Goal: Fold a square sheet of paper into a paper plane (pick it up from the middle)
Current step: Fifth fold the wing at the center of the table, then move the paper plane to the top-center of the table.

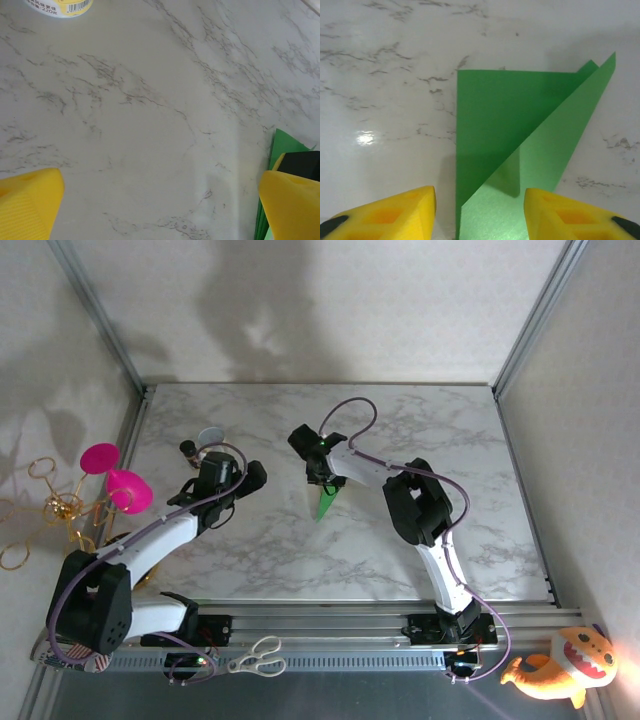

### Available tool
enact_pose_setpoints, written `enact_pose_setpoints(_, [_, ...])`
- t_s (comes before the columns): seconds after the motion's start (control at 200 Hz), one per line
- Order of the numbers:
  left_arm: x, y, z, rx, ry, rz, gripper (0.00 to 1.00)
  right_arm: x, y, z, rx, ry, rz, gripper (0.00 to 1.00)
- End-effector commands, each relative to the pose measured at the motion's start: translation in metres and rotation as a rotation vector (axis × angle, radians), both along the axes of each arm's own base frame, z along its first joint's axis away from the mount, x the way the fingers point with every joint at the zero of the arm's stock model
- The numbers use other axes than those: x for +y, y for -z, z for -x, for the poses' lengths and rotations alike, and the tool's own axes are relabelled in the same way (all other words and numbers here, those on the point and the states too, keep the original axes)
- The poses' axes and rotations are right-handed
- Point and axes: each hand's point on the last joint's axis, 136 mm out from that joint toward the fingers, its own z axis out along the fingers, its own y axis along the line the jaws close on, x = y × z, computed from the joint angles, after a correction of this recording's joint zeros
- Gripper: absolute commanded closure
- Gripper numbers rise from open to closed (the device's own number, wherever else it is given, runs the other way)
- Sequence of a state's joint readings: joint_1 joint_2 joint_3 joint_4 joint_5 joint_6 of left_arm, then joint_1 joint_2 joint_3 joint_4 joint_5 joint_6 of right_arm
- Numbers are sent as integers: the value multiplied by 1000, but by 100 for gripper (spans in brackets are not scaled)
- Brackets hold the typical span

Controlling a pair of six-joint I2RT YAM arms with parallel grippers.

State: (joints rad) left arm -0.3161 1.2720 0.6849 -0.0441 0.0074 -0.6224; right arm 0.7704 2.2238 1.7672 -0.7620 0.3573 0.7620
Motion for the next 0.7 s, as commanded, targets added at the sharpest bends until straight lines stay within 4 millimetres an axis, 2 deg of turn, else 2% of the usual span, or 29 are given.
enact_pose_setpoints(0.0, [0,8,0,14,2,17,1,-4,-3,0,-14,45,51,50])
enact_pose_setpoints(0.34, [-3,16,1,36,15,23,1,-14,-6,1,-12,43,109,59])
enact_pose_setpoints(0.696, [-5,18,1,43,24,27,1,-7,-2,5,22,24,83,64])
